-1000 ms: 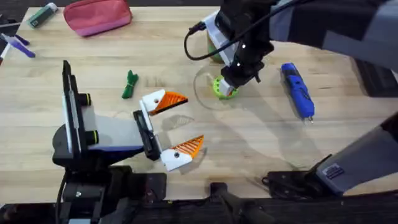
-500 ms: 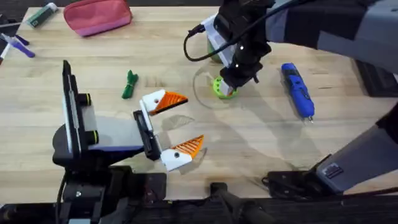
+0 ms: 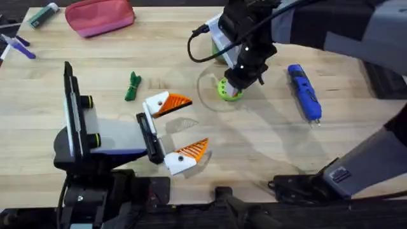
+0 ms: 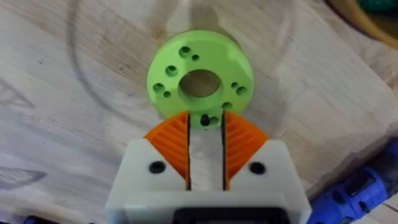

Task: Pick up the gripper from the table and insert it into the empty holder that is missing its gripper. Then pick up a screw, insert it into the mounting hole, and use the screwdriver to tighten it. Finally, clean up the table by picking up the vegetable and placing it into the bucket.

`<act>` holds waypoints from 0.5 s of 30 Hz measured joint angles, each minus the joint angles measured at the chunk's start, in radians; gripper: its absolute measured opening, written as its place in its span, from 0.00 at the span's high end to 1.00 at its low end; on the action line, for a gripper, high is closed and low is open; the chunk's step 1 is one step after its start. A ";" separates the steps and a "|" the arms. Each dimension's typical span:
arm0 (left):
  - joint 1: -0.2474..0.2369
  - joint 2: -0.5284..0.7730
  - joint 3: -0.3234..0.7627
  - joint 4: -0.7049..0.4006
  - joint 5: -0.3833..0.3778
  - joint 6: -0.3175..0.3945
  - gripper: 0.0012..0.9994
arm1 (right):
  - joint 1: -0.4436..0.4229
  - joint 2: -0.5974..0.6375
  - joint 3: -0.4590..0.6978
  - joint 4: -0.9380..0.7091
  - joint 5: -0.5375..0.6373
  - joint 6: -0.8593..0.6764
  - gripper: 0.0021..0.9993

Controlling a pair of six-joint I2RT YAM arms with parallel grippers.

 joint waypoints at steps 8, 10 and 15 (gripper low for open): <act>0.000 0.000 0.000 0.000 0.000 0.000 0.01 | 0.000 0.000 0.000 0.001 0.000 0.000 0.75; 0.000 0.000 0.000 0.000 0.000 0.000 0.01 | 0.000 0.000 -0.001 0.003 0.000 0.001 0.75; 0.000 0.000 0.000 0.000 0.000 0.000 0.01 | 0.000 0.000 -0.019 0.031 0.000 0.008 0.75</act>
